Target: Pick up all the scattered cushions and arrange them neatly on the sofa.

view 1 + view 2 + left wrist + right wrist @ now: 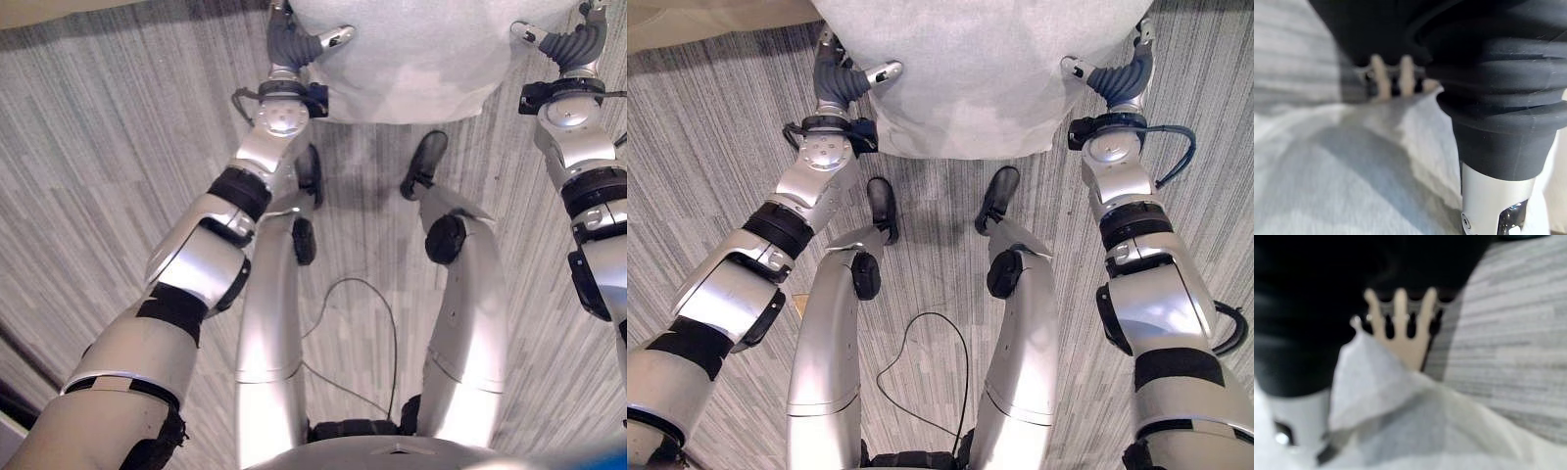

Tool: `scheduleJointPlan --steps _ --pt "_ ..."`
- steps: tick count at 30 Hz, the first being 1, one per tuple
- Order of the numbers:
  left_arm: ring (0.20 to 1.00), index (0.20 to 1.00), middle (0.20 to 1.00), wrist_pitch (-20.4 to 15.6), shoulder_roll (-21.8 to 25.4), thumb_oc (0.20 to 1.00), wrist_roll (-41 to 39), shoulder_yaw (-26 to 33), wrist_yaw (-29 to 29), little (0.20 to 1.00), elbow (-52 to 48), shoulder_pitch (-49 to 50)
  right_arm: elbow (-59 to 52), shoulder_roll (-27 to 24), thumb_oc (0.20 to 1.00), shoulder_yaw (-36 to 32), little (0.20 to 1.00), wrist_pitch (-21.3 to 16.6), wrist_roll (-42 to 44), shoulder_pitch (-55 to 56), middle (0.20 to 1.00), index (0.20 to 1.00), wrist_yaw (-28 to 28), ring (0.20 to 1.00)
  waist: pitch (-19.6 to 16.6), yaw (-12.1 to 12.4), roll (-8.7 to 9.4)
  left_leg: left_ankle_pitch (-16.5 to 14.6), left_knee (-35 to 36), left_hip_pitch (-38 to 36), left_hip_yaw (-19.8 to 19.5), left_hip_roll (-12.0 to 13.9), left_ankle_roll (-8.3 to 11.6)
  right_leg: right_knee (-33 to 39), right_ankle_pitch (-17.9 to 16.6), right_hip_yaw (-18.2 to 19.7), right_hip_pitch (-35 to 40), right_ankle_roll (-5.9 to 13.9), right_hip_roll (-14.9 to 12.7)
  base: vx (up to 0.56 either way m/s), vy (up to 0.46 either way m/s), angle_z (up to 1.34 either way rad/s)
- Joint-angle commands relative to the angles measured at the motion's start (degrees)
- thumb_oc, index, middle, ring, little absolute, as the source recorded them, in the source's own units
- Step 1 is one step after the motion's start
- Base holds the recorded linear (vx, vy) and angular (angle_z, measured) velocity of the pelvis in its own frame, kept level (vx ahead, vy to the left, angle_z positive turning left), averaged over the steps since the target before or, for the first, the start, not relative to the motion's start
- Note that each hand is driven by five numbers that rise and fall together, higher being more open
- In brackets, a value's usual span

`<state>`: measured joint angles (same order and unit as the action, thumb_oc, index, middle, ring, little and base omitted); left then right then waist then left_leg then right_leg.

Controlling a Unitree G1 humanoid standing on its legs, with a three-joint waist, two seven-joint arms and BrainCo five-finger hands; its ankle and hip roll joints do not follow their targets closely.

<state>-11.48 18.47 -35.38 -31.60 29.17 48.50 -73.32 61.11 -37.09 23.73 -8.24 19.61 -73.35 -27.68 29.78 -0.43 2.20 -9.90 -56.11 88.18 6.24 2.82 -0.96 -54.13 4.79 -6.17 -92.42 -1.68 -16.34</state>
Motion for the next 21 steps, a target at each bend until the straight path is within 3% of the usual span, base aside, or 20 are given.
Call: scheduleJointPlan --steps 1,10,21 --pt "1.000 1.000 1.000 -1.7 -1.0 1.000 0.2 2.3 0.8 1.000 0.1 0.7 0.3 -3.0 1.000 4.3 1.000 -0.5 -0.2 -0.5 1.000 1.000 -1.7 1.000 -0.4 -1.5 -3.60 2.7 3.5 -1.2 -11.5 -2.0 5.50 -0.4 3.1 2.0 2.5 9.48 0.9 0.00 0.000 0.00" --pt "1.000 1.000 1.000 -2.3 -3.2 1.000 -1.2 0.5 -0.4 1.000 -1.0 -1.2 2.3 -2.2 1.000 8.0 1.000 -1.0 4.4 -4.1 1.000 1.000 2.8 1.000 0.0 -0.7 -5.11 3.1 3.1 -1.1 -12.1 -2.1 5.67 -0.6 3.3 1.8 2.5 9.55 1.0 0.00 -0.007 0.00" --pt "1.000 1.000 1.000 -2.1 -4.8 1.000 0.9 -1.2 0.9 1.000 -1.1 -4.1 -4.4 8.9 1.000 11.4 1.000 -3.2 7.6 -8.7 1.000 1.000 4.8 1.000 0.0 0.0 -7.26 3.3 2.2 -0.7 -12.7 -2.1 5.62 -1.0 3.9 1.3 2.5 9.34 1.3 0.00 0.000 0.00"
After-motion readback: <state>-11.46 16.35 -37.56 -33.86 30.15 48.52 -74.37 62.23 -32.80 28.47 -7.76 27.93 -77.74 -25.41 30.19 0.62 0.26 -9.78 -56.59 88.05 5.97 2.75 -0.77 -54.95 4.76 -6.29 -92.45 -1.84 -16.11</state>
